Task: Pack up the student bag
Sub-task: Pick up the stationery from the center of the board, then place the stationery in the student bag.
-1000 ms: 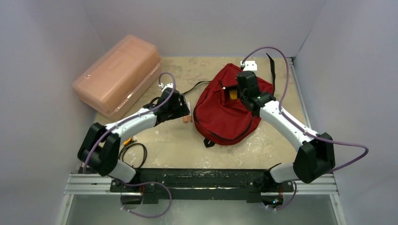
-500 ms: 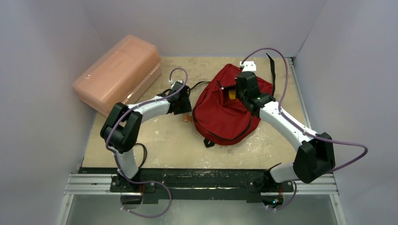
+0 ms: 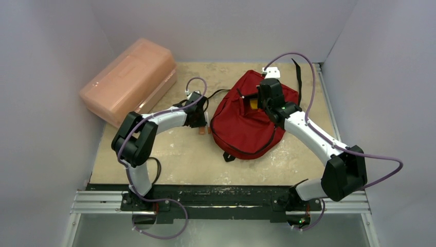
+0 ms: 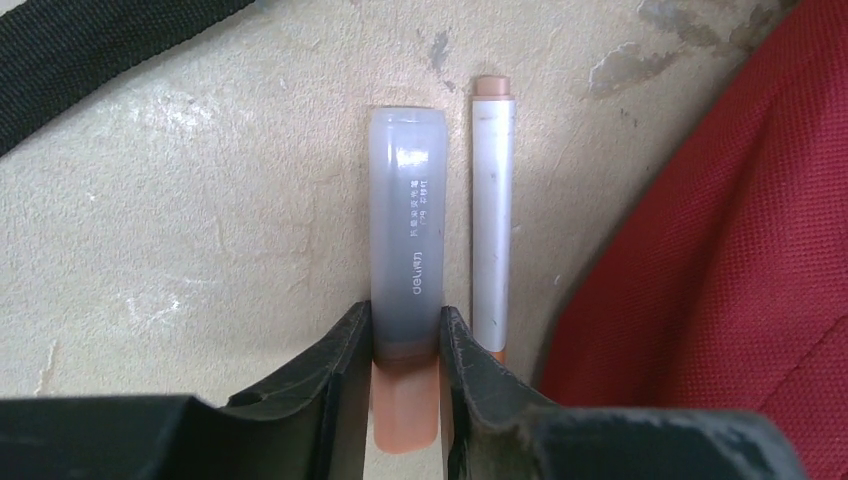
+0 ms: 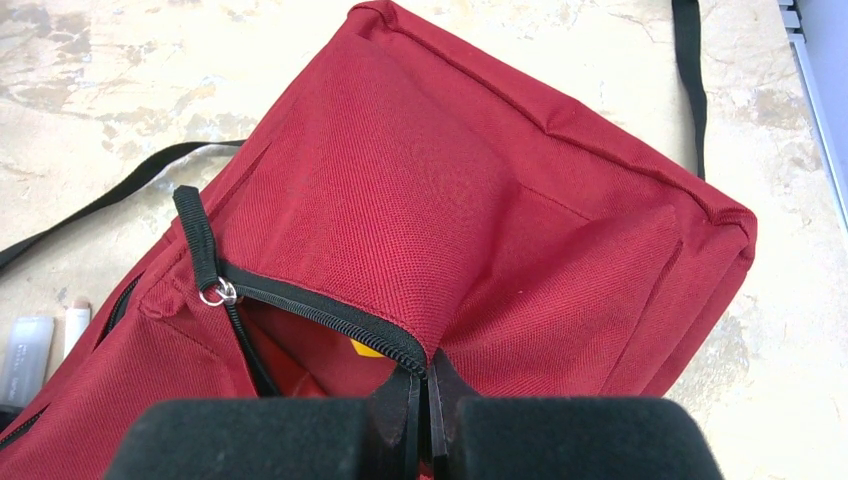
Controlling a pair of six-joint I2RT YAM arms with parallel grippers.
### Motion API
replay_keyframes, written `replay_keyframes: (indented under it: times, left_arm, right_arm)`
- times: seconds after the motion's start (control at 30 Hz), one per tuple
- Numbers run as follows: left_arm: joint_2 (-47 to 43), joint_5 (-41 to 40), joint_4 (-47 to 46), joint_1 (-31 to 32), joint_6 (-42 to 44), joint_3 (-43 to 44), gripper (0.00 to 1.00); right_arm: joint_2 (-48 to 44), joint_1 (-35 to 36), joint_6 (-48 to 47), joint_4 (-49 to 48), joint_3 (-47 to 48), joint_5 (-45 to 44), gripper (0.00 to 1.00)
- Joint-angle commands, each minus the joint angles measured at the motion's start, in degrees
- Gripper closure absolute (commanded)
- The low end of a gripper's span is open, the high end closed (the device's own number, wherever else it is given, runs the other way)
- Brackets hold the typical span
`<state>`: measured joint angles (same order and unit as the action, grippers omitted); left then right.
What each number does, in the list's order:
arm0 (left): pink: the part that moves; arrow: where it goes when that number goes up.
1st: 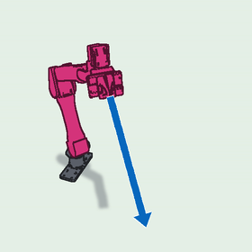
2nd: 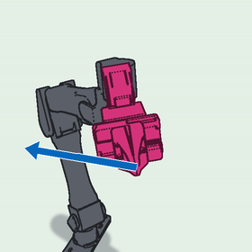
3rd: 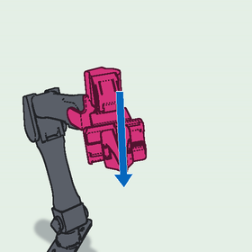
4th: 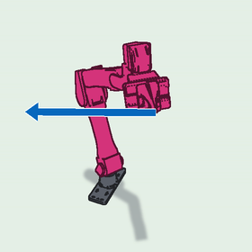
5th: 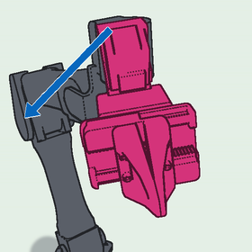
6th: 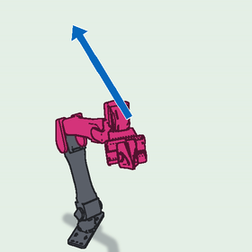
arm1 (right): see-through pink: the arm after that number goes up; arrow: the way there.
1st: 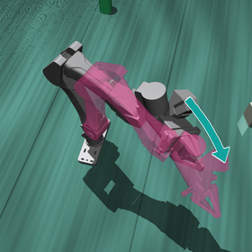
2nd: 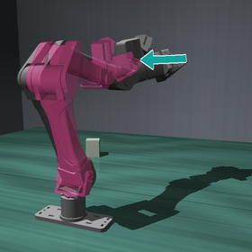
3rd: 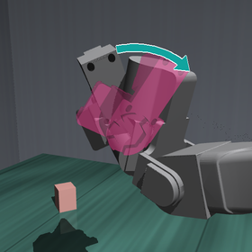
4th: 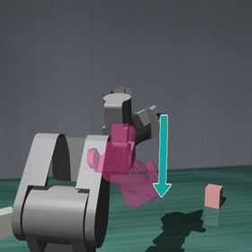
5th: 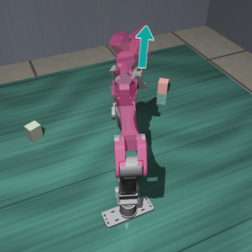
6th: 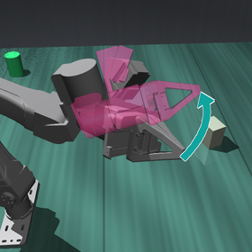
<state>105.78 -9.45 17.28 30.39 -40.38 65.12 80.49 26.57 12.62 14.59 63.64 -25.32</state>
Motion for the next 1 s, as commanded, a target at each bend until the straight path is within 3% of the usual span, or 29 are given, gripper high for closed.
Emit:
replay_keyframes:
  times: [0.0, 0.07, 0.17, 0.3, 0.4, 0.57, 0.77, 0.83, 0.97]
  left_arm:
    - [-1.2, -1.3, 2.2, -0.1, 2.6, -0.5, 0.89]
    - [-5.4, -1.0, 1.1, -0.1, 2.2, -2.9, 1.00]
    - [-16.4, 2.7, -2.0, -0.1, 1.7, -7.5, 1.00]
    - [-27.5, 14.6, -7.9, -0.1, -0.4, -11.0, 1.00]
    - [-30.9, 25.4, -18.4, -0.1, -8.7, -14.0, 1.00]
    - [-23.6, 34.0, -47.7, 6.1, -28.3, -19.9, 1.00]
    - [-4.1, 34.2, -67.2, 14.6, -41.1, -11.4, 1.00]
    - [1.0, 33.7, -67.7, 15.5, -43.5, -7.1, 1.00]
    - [4.6, 28.8, -60.1, 15.9, -42.2, -1.9, 1.00]
  right_arm:
    - [-2.1, -0.1, 0.3, -3.9, 0.8, 0.9, 1.00]
    - [-2.2, -0.1, 0.2, -3.6, 1.1, 1.8, 1.00]
    - [-2.6, -0.1, 0.3, -3.8, 0.8, 1.2, 1.00]
    - [-2.5, 0.0, 0.2, -4.1, 0.9, 2.9, 1.00]
    - [-2.4, 0.0, 0.6, -4.6, 0.7, 3.2, 1.00]
    - [-2.8, 0.0, 0.6, -4.6, 0.8, 4.2, 1.00]
    - [-3.6, 0.0, 0.3, -4.4, 0.6, 4.2, 1.00]
    - [-3.9, 0.0, 0.2, -4.4, 0.7, 4.2, 1.00]
    - [-4.7, 0.0, 0.0, -4.4, 0.6, 3.9, 1.00]
